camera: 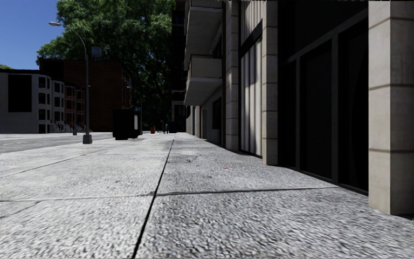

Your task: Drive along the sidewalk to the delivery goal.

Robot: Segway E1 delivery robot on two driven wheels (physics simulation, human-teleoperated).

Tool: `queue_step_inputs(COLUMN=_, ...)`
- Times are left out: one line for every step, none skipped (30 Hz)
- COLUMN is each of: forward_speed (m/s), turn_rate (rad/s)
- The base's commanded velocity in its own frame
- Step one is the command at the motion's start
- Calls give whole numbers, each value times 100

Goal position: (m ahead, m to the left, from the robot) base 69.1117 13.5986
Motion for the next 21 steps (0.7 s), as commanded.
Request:
queue_step_inputs(forward_speed=153, turn_rate=45)
queue_step_inputs(forward_speed=153, turn_rate=0)
queue_step_inputs(forward_speed=153, turn_rate=0)
queue_step_inputs(forward_speed=153, turn_rate=0)
queue_step_inputs(forward_speed=153, turn_rate=0)
queue_step_inputs(forward_speed=153, turn_rate=0)
queue_step_inputs(forward_speed=153, turn_rate=0)
queue_step_inputs(forward_speed=153, turn_rate=0)
queue_step_inputs(forward_speed=153, turn_rate=0)
queue_step_inputs(forward_speed=153, turn_rate=0)
queue_step_inputs(forward_speed=153, turn_rate=0)
queue_step_inputs(forward_speed=153, turn_rate=0)
queue_step_inputs(forward_speed=153, turn_rate=0)
queue_step_inputs(forward_speed=153, turn_rate=0)
queue_step_inputs(forward_speed=153, turn_rate=0)
queue_step_inputs(forward_speed=153, turn_rate=0)
queue_step_inputs(forward_speed=153, turn_rate=0)
queue_step_inputs(forward_speed=153, turn_rate=0)
queue_step_inputs(forward_speed=153, turn_rate=0)
queue_step_inputs(forward_speed=153, turn_rate=0)
queue_step_inputs(forward_speed=153, turn_rate=9)
